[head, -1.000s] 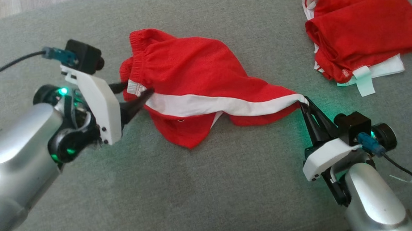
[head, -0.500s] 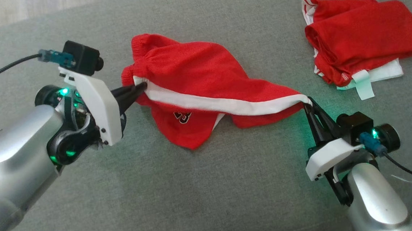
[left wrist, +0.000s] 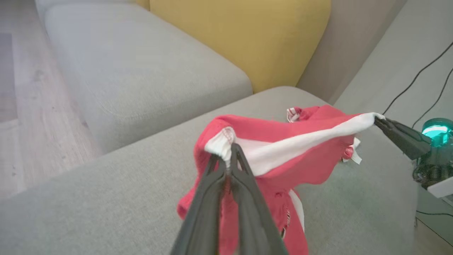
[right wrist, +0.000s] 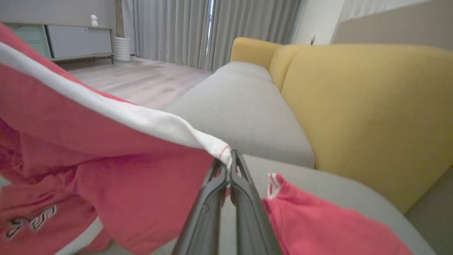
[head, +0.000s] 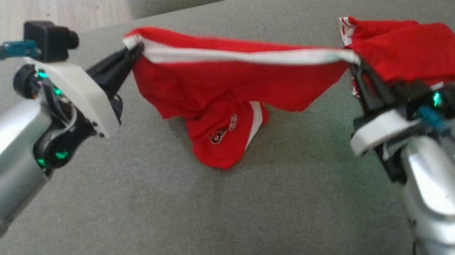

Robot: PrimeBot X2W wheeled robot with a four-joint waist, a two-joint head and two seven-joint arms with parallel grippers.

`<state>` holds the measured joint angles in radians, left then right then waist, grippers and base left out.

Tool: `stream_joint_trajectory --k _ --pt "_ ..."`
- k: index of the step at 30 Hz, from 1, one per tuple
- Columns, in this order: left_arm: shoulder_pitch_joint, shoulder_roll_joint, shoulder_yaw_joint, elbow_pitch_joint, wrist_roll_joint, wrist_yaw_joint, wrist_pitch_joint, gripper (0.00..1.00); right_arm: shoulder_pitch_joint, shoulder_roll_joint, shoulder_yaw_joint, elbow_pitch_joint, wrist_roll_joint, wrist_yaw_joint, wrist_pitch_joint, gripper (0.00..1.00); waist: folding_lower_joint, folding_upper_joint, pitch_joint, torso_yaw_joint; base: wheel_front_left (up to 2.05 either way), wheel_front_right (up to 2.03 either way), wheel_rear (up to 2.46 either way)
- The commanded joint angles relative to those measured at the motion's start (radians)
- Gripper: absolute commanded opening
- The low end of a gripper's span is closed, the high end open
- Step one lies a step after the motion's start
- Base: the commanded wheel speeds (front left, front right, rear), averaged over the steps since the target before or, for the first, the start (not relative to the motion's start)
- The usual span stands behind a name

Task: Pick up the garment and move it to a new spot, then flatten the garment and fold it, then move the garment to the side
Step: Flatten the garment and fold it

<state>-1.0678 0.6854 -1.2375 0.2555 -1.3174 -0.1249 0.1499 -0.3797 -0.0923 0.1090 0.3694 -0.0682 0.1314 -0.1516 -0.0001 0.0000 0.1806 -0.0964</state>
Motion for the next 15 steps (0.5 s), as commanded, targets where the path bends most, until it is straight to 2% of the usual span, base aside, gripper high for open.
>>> stream_joint_trajectory --k 1,9,15 --pt "-0.081 0.046 0.066 -0.006 0.019 -0.006 -0.039 0.00 -0.077 -0.033 0.038 -0.061 0.021 -0.001 0.015 0.00 0.0001 0.0000 -0.017 0.011 0.00 0.00 0.00" --pt "-0.135 0.037 0.123 0.058 0.060 0.002 -0.183 0.00 -0.251 -0.136 0.100 -0.103 0.098 -0.001 0.068 0.00 0.0001 0.0000 -0.065 0.042 0.00 0.00 0.00" --pt "-0.160 0.009 0.165 0.095 0.101 0.028 -0.300 0.00 -0.333 -0.165 0.111 -0.096 0.125 -0.001 0.063 0.00 0.0001 0.0000 -0.089 0.062 0.00 0.00 0.00"
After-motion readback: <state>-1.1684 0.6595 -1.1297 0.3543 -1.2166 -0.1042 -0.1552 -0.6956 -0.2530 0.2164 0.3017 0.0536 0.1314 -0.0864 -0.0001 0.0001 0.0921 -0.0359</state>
